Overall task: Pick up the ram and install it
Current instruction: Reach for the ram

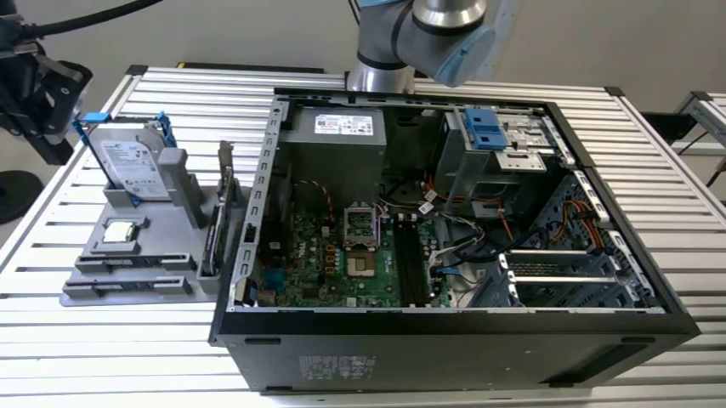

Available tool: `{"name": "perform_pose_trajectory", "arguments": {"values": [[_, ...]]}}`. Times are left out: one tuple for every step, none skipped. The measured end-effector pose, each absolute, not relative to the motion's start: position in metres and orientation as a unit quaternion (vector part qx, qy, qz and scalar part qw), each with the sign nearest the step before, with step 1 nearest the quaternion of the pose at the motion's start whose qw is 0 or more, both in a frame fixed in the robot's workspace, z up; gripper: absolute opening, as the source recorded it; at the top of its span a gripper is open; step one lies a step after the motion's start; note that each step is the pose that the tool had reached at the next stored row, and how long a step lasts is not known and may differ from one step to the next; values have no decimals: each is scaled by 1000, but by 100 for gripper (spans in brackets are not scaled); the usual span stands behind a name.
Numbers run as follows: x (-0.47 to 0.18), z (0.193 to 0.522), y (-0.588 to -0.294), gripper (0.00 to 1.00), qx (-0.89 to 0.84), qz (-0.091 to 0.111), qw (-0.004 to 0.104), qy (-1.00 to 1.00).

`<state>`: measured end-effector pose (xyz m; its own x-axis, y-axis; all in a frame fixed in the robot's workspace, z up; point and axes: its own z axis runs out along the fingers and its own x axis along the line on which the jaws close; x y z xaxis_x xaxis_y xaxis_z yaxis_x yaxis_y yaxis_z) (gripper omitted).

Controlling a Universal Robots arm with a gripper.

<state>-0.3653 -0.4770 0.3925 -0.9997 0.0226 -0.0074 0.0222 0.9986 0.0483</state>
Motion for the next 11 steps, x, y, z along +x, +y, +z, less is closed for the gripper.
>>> {"name": "perform_pose_trajectory", "arguments": {"values": [[-365, 393, -478, 0, 10, 24, 4, 1000], [-365, 392, -479, 0, 9, 24, 4, 1000], [-365, 393, -480, 0, 8, 24, 4, 1000], [-365, 393, -481, 0, 8, 24, 4, 1000], [-365, 393, -482, 0, 7, 24, 4, 1000], [-365, 392, -484, 0, 6, 24, 4, 1000], [-365, 392, -485, 0, 5, 24, 4, 1000], [-365, 392, -486, 0, 4, 24, 4, 1000], [-365, 393, -487, 0, 4, 24, 4, 1000], [-365, 393, -488, 0, 3, 24, 4, 1000], [-365, 393, -489, 0, 2, 24, 4, 1000]]}}
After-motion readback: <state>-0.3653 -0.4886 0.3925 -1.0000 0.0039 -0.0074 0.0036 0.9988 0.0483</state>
